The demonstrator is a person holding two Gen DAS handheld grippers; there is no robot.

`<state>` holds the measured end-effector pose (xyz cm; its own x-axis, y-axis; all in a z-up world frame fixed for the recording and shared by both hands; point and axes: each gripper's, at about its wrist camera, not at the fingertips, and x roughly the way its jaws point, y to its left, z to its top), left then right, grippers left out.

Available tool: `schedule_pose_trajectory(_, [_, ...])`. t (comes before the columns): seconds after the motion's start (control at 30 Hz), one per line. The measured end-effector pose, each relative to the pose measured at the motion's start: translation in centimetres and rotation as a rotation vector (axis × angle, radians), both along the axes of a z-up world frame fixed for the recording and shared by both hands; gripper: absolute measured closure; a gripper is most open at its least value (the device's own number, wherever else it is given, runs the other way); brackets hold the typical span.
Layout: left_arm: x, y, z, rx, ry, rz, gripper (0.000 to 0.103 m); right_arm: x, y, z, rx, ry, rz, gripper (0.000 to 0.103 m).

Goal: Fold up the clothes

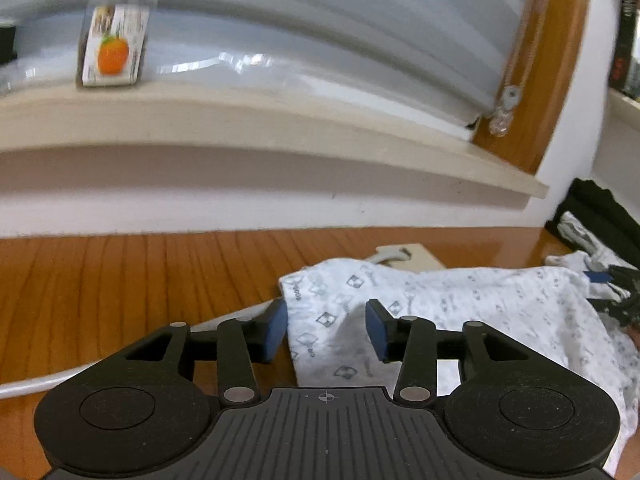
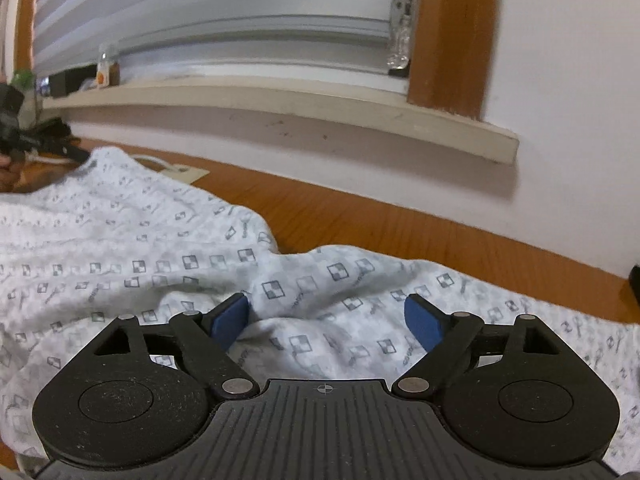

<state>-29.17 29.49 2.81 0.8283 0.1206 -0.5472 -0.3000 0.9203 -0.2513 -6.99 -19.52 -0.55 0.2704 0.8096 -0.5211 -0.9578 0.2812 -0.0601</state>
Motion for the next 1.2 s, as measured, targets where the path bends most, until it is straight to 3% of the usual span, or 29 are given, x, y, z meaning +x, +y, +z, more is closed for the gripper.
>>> schedule_pose_trajectory(0.03, [0.2, 0.0, 0.0, 0.008, 0.013, 0.009, 0.061, 0.1, 0.0, -0.1, -0.003, 0.003, -0.004, 0.017])
schedule_pose_trajectory(0.07, [0.3, -0.2, 0.0, 0.021, 0.018, 0.013, 0.084, 0.0, 0.0, -0.1, -0.001, 0.0, -0.007, 0.017])
schedule_pose_trajectory(0.1, [0.2, -0.3, 0.2, 0.035, 0.018, 0.027, 0.091, -0.1, 0.0, 0.0, 0.004, -0.007, -0.008, 0.016])
schedule_pose_trajectory(0.23, [-1.4, -0.2, 2.0, 0.076, -0.017, 0.101, 0.094, -0.4, 0.3, -0.3, -0.023, -0.031, -0.01, 0.014])
schedule_pose_trajectory(0.3, [-2.0, 0.0, 2.6, 0.075, -0.004, 0.12, 0.086, -0.3, 0.4, -0.3, -0.027, -0.037, -0.02, 0.014])
schedule_pose_trajectory(0.4, [-2.7, -1.3, 3.9, 0.149, 0.009, 0.178, 0.07, -0.3, 0.1, -0.2, -0.01, -0.042, -0.03, 0.013])
schedule_pose_trajectory(0.47, [-3.2, -3.0, 4.8, 0.177, -0.007, 0.161, 0.059, 0.0, -0.1, -0.1, 0.002, -0.036, -0.033, 0.013])
schedule_pose_trajectory(0.67, [-2.8, -12.1, 5.2, 0.256, -0.025, 0.024, 0.044, 0.3, -1.7, 0.5, 0.105, -0.05, -0.129, 0.012])
schedule_pose_trajectory(0.8, [-2.2, -18.8, 3.4, 0.245, -0.024, -0.11, 0.044, 0.7, -4.0, 1.0, 0.203, -0.027, -0.277, 0.013])
schedule_pose_trajectory(0.83, [-2.2, -20.4, 2.9, 0.246, -0.022, -0.143, 0.044, 0.5, -4.8, 1.1, 0.199, 0.007, -0.296, 0.016])
schedule_pose_trajectory(1.0, [-3.4, -24.5, 0.7, 0.292, 0.012, -0.184, 0.042, -3.3, -9.4, 1.2, 0.175, 0.11, -0.233, 0.069])
schedule_pose_trajectory(1.2, [-7.7, -21.8, -0.2, 0.314, 0.031, -0.051, 0.038, -9.1, -11.3, 1.4, 0.102, 0.136, -0.119, 0.073])
